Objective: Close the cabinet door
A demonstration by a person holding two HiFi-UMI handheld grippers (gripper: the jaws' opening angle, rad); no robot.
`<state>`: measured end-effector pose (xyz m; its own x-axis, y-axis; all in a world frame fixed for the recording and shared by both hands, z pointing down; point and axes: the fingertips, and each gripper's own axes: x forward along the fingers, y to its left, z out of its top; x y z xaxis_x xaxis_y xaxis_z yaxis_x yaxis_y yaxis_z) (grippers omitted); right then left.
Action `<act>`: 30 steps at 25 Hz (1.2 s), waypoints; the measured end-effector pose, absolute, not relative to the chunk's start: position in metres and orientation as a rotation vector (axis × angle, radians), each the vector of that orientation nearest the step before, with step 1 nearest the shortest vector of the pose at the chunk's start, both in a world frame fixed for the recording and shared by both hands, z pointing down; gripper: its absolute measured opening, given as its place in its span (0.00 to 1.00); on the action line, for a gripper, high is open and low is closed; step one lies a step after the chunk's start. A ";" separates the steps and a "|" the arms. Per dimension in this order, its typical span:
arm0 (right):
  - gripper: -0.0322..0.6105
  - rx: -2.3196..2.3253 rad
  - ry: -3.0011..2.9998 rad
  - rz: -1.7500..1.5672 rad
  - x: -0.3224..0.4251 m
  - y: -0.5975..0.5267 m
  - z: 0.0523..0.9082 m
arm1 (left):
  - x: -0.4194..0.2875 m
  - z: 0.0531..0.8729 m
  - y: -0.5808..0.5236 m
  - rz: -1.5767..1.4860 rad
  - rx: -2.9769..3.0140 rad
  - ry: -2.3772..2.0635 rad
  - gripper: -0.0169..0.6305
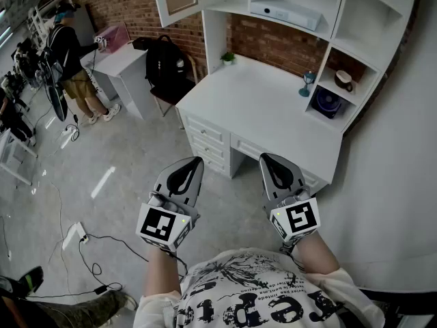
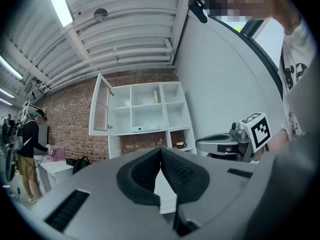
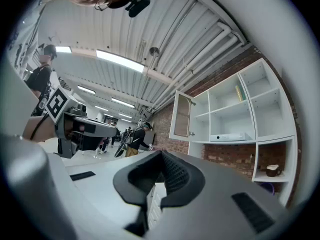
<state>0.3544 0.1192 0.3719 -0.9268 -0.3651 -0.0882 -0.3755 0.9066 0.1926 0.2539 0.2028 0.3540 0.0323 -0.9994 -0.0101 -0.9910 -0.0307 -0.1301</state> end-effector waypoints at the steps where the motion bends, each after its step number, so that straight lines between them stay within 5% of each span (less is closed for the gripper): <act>1: 0.07 -0.586 3.020 0.317 0.353 0.121 0.373 | 0.253 0.355 0.205 -0.122 -2.183 2.115 0.05; 15: 0.07 -0.603 3.031 0.282 0.333 0.147 0.373 | 0.232 0.352 0.230 -0.038 -2.194 2.128 0.05; 16: 0.07 -0.602 3.027 0.280 0.330 0.151 0.373 | 0.229 0.352 0.234 -0.017 -2.192 2.132 0.12; 18: 0.07 -0.601 3.020 0.278 0.323 0.160 0.374 | 0.222 0.354 0.242 0.008 -2.194 2.136 0.46; 30: 0.07 -0.530 3.066 0.209 0.255 0.161 0.386 | 0.153 0.373 0.258 0.002 -2.129 2.271 0.46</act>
